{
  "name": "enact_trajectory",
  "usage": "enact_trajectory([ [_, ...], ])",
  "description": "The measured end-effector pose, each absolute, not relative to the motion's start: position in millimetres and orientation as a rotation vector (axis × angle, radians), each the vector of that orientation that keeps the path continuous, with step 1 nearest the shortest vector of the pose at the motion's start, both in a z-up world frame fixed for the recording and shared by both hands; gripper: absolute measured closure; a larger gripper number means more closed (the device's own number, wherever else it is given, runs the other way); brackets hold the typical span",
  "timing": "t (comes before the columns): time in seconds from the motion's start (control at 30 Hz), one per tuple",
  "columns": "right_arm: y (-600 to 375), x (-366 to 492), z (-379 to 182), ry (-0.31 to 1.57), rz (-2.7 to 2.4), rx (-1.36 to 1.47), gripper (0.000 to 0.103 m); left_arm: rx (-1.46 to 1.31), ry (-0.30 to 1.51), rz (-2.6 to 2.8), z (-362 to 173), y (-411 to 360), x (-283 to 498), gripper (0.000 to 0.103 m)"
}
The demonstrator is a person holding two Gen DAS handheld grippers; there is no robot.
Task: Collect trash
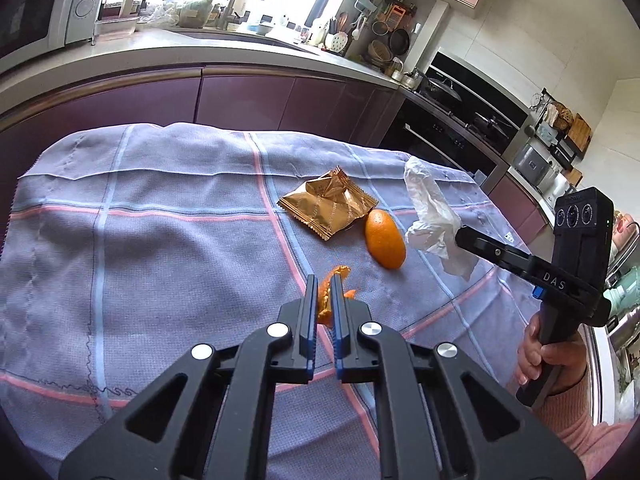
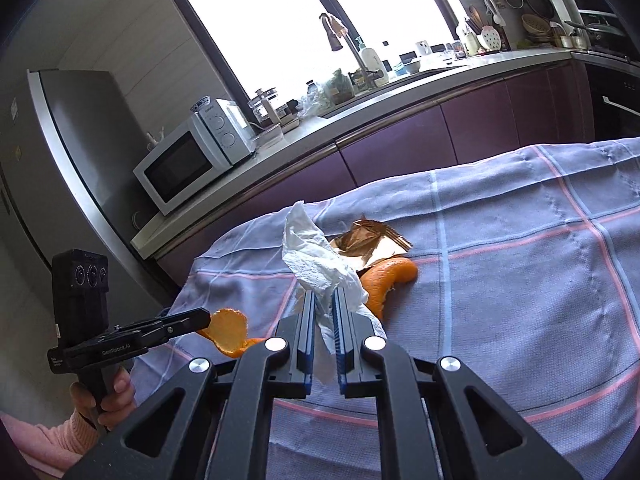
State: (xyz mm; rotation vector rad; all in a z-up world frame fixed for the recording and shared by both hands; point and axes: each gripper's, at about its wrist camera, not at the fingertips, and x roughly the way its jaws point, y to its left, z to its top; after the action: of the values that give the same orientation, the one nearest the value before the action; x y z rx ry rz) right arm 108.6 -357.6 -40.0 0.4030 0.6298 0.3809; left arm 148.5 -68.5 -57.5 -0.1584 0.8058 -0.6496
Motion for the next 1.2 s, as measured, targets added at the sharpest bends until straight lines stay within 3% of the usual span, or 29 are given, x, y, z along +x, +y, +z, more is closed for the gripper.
enact_trajectory([
  [0.33,-318,116,-47,0.673,0.468,0.381,0.095,-0.115,0.850,-0.644,-70,-31,131,0.093],
  [0.47,-308,117,-51,0.694,0.482,0.374,0.095,-0.098,0.896,-0.633,-87,-27,129,0.084],
  [0.63,-305,119,-55,0.711,0.489,0.376,0.095,-0.072,0.920,-0.643,-97,-30,128,0.082],
  [0.7,-304,119,-55,0.713,0.490,0.377,0.095,-0.083,0.934,-0.642,-100,-30,129,0.084],
  [0.77,-303,120,-55,0.714,0.492,0.378,0.095,-0.088,0.934,-0.634,-101,-32,130,0.097],
  [1.2,-281,125,-46,0.705,0.546,0.362,0.095,-0.111,0.823,-0.604,-65,-1,108,0.099],
])
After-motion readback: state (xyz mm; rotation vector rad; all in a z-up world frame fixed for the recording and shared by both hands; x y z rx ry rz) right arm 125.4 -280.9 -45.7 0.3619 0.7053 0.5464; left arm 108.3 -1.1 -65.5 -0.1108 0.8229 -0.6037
